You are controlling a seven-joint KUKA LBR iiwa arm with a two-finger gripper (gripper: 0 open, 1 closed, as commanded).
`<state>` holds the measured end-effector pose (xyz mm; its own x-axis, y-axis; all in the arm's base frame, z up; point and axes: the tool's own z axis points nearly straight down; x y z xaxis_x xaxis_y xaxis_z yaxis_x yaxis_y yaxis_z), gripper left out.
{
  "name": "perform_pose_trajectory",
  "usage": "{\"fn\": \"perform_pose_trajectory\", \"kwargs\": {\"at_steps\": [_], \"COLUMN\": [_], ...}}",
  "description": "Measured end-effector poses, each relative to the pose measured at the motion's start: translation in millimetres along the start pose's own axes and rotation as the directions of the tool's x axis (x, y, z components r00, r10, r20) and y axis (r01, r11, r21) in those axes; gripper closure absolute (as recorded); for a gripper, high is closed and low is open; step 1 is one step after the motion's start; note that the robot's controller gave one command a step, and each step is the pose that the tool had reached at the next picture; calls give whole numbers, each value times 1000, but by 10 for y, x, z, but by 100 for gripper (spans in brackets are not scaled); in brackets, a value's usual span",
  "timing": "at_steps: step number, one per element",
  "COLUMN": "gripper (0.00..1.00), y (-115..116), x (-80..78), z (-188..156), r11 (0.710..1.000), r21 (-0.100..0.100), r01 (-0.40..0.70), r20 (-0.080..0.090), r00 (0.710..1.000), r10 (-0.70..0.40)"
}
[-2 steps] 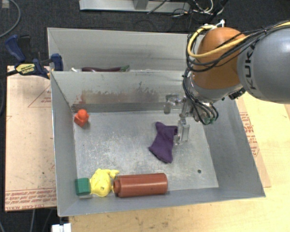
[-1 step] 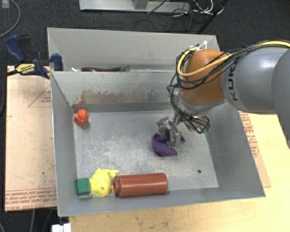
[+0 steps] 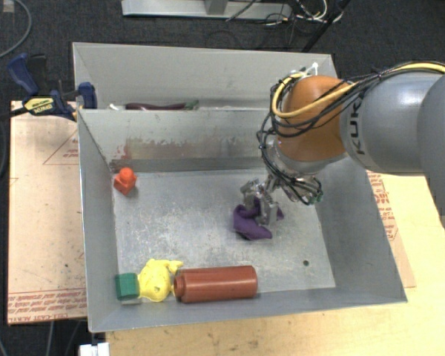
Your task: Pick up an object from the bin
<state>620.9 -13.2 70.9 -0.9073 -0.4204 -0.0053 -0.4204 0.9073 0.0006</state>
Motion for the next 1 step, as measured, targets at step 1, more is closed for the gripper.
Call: {"fn": "perform_pose_trajectory", "kwargs": {"at_steps": [1], "gripper": [100], "y": [-75], "x": [-43], "z": [-1431], "r11": [998], "r21": [2], "r01": [56], "r20": [7], "r00": [998], "r10": [-56]}}
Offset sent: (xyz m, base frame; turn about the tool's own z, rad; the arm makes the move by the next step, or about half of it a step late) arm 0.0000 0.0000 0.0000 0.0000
